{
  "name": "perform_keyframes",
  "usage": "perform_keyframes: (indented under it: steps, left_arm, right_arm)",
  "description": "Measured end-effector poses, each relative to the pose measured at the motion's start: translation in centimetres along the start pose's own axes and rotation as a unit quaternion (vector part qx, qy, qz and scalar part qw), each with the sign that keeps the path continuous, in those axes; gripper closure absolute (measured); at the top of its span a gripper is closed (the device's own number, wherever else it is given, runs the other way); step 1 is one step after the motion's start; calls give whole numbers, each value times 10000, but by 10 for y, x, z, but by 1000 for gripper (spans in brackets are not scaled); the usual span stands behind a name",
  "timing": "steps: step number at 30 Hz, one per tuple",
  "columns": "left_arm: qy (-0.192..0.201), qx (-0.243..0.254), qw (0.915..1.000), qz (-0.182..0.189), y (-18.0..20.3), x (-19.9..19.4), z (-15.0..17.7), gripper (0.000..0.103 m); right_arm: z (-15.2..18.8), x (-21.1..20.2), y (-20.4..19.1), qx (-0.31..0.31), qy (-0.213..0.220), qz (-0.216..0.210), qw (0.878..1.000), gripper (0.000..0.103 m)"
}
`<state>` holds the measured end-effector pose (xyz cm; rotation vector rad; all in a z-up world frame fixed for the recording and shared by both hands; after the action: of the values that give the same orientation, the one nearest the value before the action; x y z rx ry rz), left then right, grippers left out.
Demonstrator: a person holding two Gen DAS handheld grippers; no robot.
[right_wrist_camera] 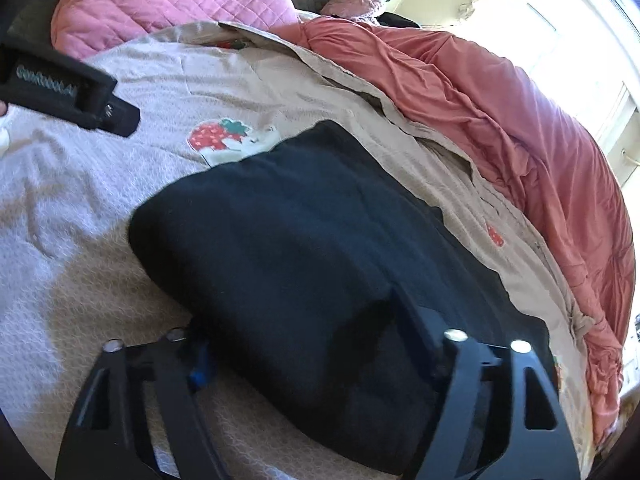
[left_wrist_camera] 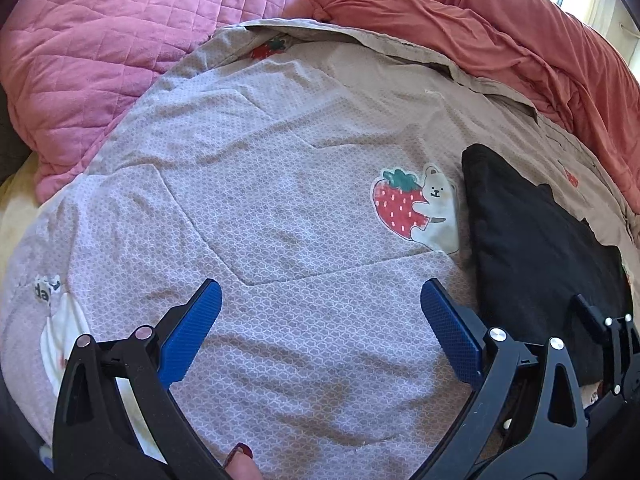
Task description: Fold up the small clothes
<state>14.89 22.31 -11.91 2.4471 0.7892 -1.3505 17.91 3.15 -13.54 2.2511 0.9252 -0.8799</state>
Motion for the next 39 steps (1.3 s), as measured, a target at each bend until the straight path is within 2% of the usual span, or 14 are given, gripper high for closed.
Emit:
perform_keyframes:
  steps: [2, 5, 8, 11, 13, 18, 20, 22, 26, 28, 30, 33, 37, 39]
  left_arm:
    - [-39, -21, 10000, 23, 0, 2, 0, 10]
    - [-169, -15, 9998, 110, 3, 7, 3, 10]
    - [-253, 6, 9992, 308, 11, 8, 6, 10]
    - [-337, -49, 9976, 606, 18, 8, 9, 10]
    - [-412, -145, 9949, 909, 23, 9, 11, 10]
    - [-473, -340, 9877, 1449, 32, 9, 12, 10]
    - [-595, -544, 9777, 1939, 37, 13, 8, 10]
    - [-777, -902, 9600, 2534, 42, 21, 2, 10]
    - [-1219, -1667, 9089, 3622, 50, 38, -5, 10]
    - [-1301, -1715, 8992, 3809, 59, 42, -9, 10]
    - [-1302, -1666, 8940, 3950, 67, 44, -14, 10]
    - [-1467, -1704, 8781, 4223, 78, 51, -20, 10]
    - [-1500, -1671, 8690, 4410, 86, 58, -29, 10]
    - [-1523, -1779, 8569, 4593, 85, 61, -31, 10]
  right_arm:
    - [-1, -5, 2, 190, 96, -308, 9993, 71]
    - [-1, -12, 19, 972, 253, -851, 9913, 79]
    - [3, -17, 47, 1956, 466, -1518, 9677, 86]
    - [8, -20, 67, 2573, 632, -1892, 9455, 89]
    - [9, -24, 71, 2737, 702, -1983, 9385, 89]
    - [9, -30, 68, 2709, 771, -2046, 9375, 91]
    - [11, -32, 68, 2707, 783, -2055, 9372, 91]
    - [12, -33, 67, 2719, 782, -2050, 9370, 92]
    - [12, -36, 64, 2583, 760, -1966, 9428, 93]
    - [12, -36, 64, 2546, 744, -1930, 9447, 93]
    - [12, -37, 63, 2490, 711, -1889, 9472, 93]
    - [11, -35, 60, 2390, 640, -1822, 9516, 93]
    - [10, -35, 53, 2136, 536, -1704, 9605, 93]
    - [11, -34, 49, 2009, 468, -1649, 9645, 93]
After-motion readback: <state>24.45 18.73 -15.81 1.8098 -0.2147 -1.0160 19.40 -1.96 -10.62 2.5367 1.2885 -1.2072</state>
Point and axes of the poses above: each gripper's, at about its wrist camera, not at the fingertips, and x roughly the way its jaws point, y to its right, z to its underside, the point moved 2 cm from there along x, roughly the way its jaws point, and after that the axes turned 11 degrees about -z, right-handed, at the moved point
